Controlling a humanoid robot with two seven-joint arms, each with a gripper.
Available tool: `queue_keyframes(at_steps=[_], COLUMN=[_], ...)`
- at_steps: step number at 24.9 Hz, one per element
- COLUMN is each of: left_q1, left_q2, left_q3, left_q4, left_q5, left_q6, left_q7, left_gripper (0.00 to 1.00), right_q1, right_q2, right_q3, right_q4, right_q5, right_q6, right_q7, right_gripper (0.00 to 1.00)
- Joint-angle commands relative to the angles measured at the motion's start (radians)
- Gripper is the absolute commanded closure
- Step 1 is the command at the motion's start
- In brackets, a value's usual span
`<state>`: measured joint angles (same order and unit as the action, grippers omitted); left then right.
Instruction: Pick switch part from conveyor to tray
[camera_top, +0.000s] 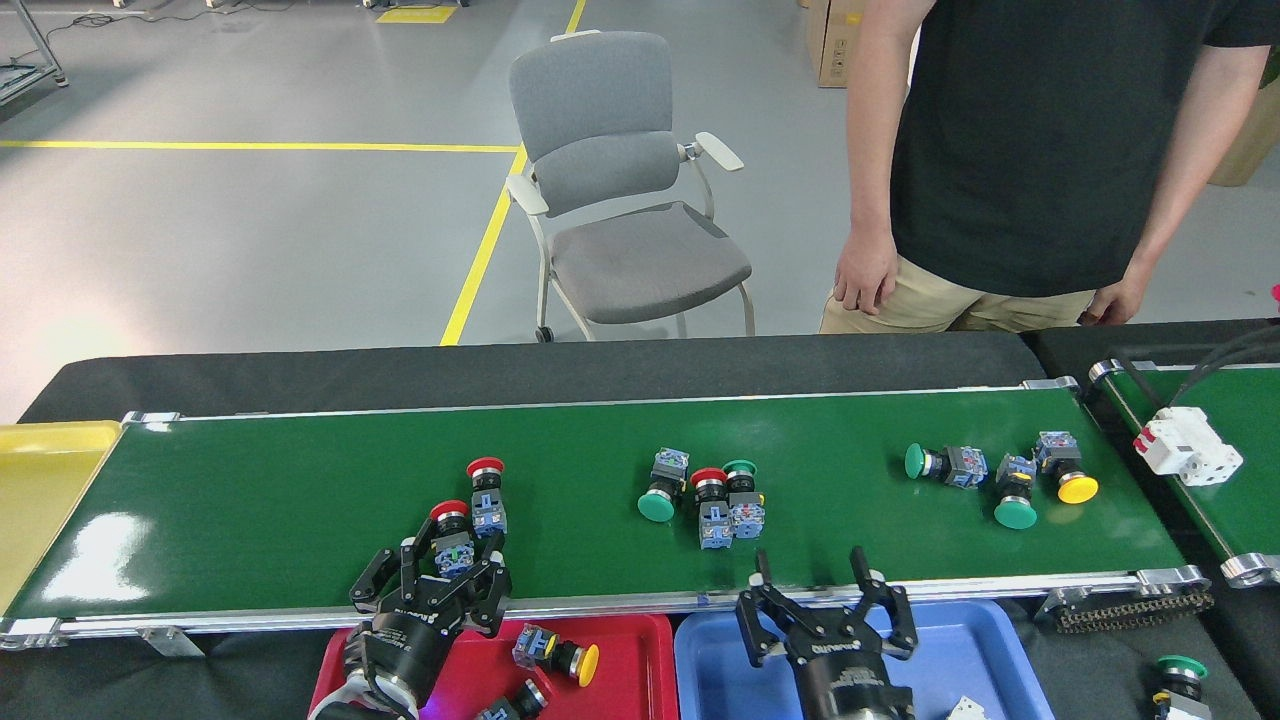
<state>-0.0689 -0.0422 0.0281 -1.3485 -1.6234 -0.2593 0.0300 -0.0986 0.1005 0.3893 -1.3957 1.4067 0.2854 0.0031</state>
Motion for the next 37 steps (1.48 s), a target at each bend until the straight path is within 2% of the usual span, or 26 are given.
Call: queue_keyframes(at_steps=[1,4,6,8,9,10,11,12,13,14,18,20,21,23,24,26,28,30,31,32,33,37], left_q1=[0.014,0.067,0.150,0.256,0.317,0.362,0.405,0.445,0.468,0.475,0.472,0.465,0.445,0.397,0.379,0.350,0.330,0.317,0.308,0.291,0.267,0.124], left_q2=[0.005,0.005,0.012,0.056,0.084,0.101,0.108,0.110,0.102,0.097,0.096,0.081,0.039,-0.001,0.001,0.007,0.030,0.051,0.053,0.056,0.058,0.067], left_q3=[-0.004,0.001,0.007,0.023,0.033,0.047,0.069,0.098,0.119,0.128,0.174,0.271,0.338,0.401,0.421,0.431,0.429,0.418,0.417,0.414,0.405,0.319], left_q4=[-0.015,-0.098,-0.211,-0.325,-0.376,-0.403,-0.419,-0.425,-0.426,-0.422,-0.411,-0.411,-0.409,-0.397,-0.379,-0.340,-0.325,-0.324,-0.324,-0.322,-0.314,-0.204], left_q5=[0.004,0.022,0.037,0.054,0.077,0.103,0.134,0.154,0.158,0.158,0.165,0.168,0.166,0.165,0.163,0.165,0.163,0.163,0.162,0.157,0.154,0.105], left_q6=[-0.009,-0.097,-0.210,-0.353,-0.440,-0.505,-0.526,-0.526,-0.526,-0.526,-0.526,-0.526,-0.509,-0.397,-0.342,-0.265,-0.244,-0.242,-0.244,-0.247,-0.247,-0.230], left_q7=[0.027,0.041,0.041,0.041,0.042,0.041,0.041,0.041,0.041,0.041,0.041,0.041,0.042,0.042,0.041,0.042,0.041,0.041,0.041,0.037,0.030,0.005], left_gripper=[0.93,0.95,0.94,0.91,0.83,0.68,0.45,0.16,0.00,0.00,0.00,0.00,0.00,0.00,0.00,0.00,0.00,0.00,0.00,0.00,0.00,0.00], right_q1=[-0.056,-0.125,-0.159,-0.171,-0.184,-0.193,-0.200,-0.204,-0.204,-0.204,-0.194,-0.162,-0.122,-0.046,0.000,0.089,0.162,0.180,0.183,0.183,0.188,0.188], right_q2=[0.033,0.056,0.057,0.057,0.056,0.051,0.048,0.042,0.034,0.031,0.028,0.027,0.008,-0.047,-0.067,-0.079,-0.084,-0.084,-0.078,-0.059,-0.041,-0.024], right_q3=[0.013,0.023,0.048,0.051,0.053,0.056,0.056,0.059,0.059,0.057,0.057,0.057,0.056,0.056,0.056,0.056,0.057,0.059,0.062,0.069,0.071,0.068], right_q4=[0.052,0.133,0.182,0.211,0.224,0.231,0.239,0.248,0.250,0.248,0.207,0.127,0.049,-0.078,-0.141,-0.238,-0.287,-0.287,-0.287,-0.284,-0.279,-0.282], right_q5=[0.003,-0.002,-0.006,-0.008,-0.006,-0.006,-0.006,-0.005,-0.006,-0.006,-0.006,-0.009,-0.012,-0.014,-0.014,-0.014,-0.012,-0.005,0.005,0.006,0.005,0.003], right_q6=[0.003,0.006,0.008,0.008,0.004,-0.002,-0.009,-0.029,-0.065,-0.091,-0.140,-0.203,-0.253,-0.341,-0.387,-0.482,-0.586,-0.620,-0.611,-0.588,-0.563,-0.555], right_q7=[0.003,0.002,0.003,0.002,0.003,0.006,0.014,0.020,0.020,0.020,0.023,0.026,0.035,0.051,0.051,0.051,0.049,0.051,0.054,0.063,0.092,0.143], right_gripper=[0.03,0.04,0.04,0.06,0.13,0.25,0.40,0.64,0.87,0.95,0.97,0.97,0.97,0.97,0.97,0.96,0.95,0.84,0.65,0.15,0.02,0.01])
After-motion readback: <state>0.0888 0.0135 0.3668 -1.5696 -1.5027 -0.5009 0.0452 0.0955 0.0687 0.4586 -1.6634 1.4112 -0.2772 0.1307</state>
